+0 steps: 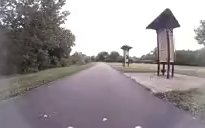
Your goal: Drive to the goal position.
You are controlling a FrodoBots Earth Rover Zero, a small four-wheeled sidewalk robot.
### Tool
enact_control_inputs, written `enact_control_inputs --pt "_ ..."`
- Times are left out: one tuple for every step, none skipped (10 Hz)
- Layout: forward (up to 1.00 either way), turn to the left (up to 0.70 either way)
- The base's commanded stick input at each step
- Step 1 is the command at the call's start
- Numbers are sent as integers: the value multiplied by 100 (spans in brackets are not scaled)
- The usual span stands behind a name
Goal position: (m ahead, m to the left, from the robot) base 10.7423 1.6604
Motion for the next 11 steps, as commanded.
enact_control_inputs --pt "70 -14" --pt "70 -13" --pt "70 -13" --pt "70 -13" --pt "70 -13" --pt "70 -13" --pt "70 -12" --pt "70 -7" --pt "70 -3" --pt "70 0" --pt "70 0"
